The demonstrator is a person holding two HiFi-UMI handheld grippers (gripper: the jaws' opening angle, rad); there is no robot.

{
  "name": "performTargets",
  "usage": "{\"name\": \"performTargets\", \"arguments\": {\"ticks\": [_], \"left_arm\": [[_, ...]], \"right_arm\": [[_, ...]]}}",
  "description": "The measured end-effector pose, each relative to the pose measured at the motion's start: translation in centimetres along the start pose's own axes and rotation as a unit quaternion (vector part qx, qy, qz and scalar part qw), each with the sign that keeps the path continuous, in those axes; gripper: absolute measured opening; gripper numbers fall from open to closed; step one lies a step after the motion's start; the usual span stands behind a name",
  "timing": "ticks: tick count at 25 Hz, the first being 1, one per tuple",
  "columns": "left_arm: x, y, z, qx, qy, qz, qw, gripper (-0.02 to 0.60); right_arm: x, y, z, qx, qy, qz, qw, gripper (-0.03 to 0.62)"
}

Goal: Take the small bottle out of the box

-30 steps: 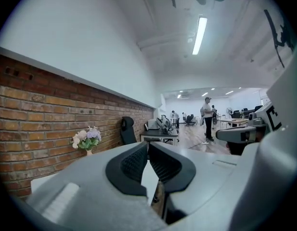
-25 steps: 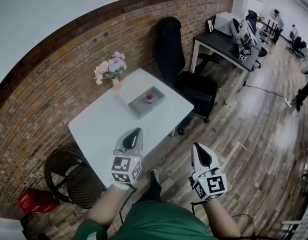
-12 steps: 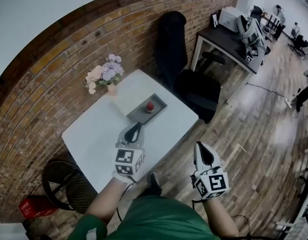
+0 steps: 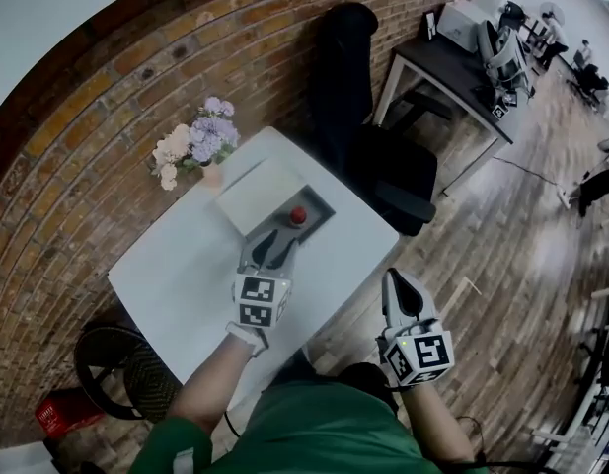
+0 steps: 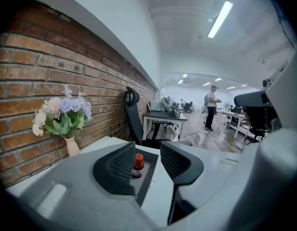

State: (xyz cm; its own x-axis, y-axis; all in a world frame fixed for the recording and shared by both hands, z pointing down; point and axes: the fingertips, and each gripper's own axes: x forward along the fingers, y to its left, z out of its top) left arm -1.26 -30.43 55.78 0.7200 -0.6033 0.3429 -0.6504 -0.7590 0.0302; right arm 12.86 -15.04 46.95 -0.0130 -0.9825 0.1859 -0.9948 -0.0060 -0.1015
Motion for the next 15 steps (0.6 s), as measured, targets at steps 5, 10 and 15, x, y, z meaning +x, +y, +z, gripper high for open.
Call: {"name": "performTargets", "arguments": {"ticks": [5, 10, 15], "left_arm": [[3.6, 0.3, -1.8, 0.003, 0.039, 0.005, 0.9992, 0.209], [7.3, 1.2, -4.6, 0.004, 0.090, 0.030, 0.9954, 0.222], [11.1, 1.6, -7.3, 0.006, 0.146, 0.047, 0.9881, 0.242]], "right_arm": [[2.2, -1.3, -0.6, 0.005, 0.015, 0.018, 1.000, 0.003], [3.6, -3.0, -0.3, 0.003, 0.024, 0.042, 0.999, 0.003], [3.7, -6.8, -0.5, 0.005, 0.035, 0.036, 0.999, 0.003]]}}
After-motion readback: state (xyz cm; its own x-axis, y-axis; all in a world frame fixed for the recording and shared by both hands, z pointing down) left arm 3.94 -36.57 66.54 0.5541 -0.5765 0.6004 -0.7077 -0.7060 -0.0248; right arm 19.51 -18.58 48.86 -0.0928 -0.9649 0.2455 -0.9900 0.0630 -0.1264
